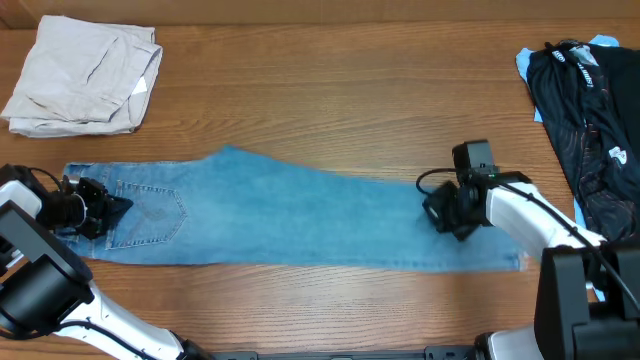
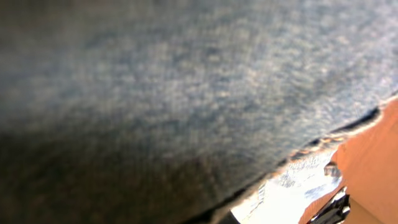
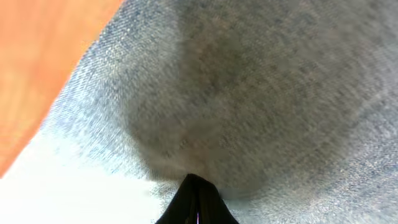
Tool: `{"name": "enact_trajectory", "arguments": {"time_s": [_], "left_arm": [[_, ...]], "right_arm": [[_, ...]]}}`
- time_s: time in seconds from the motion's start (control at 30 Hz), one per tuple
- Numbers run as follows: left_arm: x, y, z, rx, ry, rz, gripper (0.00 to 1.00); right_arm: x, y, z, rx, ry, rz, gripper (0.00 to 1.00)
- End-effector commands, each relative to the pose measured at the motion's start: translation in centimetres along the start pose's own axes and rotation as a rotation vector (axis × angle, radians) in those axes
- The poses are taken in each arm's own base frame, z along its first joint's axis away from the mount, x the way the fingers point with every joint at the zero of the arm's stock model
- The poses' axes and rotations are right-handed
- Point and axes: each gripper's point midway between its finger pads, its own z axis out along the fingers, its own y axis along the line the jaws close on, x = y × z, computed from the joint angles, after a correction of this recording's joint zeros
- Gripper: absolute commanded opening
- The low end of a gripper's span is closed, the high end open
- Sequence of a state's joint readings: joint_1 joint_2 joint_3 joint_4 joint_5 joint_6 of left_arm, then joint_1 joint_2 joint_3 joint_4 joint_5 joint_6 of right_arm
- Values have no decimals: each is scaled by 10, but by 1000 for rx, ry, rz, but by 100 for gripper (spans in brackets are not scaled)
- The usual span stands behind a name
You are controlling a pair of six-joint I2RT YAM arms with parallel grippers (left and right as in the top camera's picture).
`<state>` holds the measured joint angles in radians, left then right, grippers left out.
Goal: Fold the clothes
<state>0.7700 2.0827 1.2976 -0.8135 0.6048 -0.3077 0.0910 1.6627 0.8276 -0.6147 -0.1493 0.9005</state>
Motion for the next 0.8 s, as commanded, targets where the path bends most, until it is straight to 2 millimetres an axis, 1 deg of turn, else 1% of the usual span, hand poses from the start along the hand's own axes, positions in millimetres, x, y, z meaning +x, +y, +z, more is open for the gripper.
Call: {"name": "enact_trajectory", "arguments": {"time_s": [0.0,0.13,0.2,0.27,0.43,0.53,0.67,0.77], "left_arm": [[-5,54,20,-165,2,-42,4],[-5,53,20,-165,2,-25,4],[-5,51,22,-165,1,-3,4],[-6,48,23,-164,-3,8,4],[-6,39,26,-165,1,49,4],[-6,30,26,-173,11,90,4],[-7,8,17,-179,27,138,4],[-10,-11,2,-186,27,183,4]], "right_arm": [[-19,-18,36,89,-60,-26,4],[-31,-1,32,44,-98,-39,4],[-34,5,28,38,-103,-39,4],[-37,5,25,52,-115,-37,4],[-46,-6,16,122,-143,-14,4],[-52,-4,7,133,-141,0,4],[-61,10,-16,117,-154,-17,5],[-70,23,-44,100,-193,-42,18]]}}
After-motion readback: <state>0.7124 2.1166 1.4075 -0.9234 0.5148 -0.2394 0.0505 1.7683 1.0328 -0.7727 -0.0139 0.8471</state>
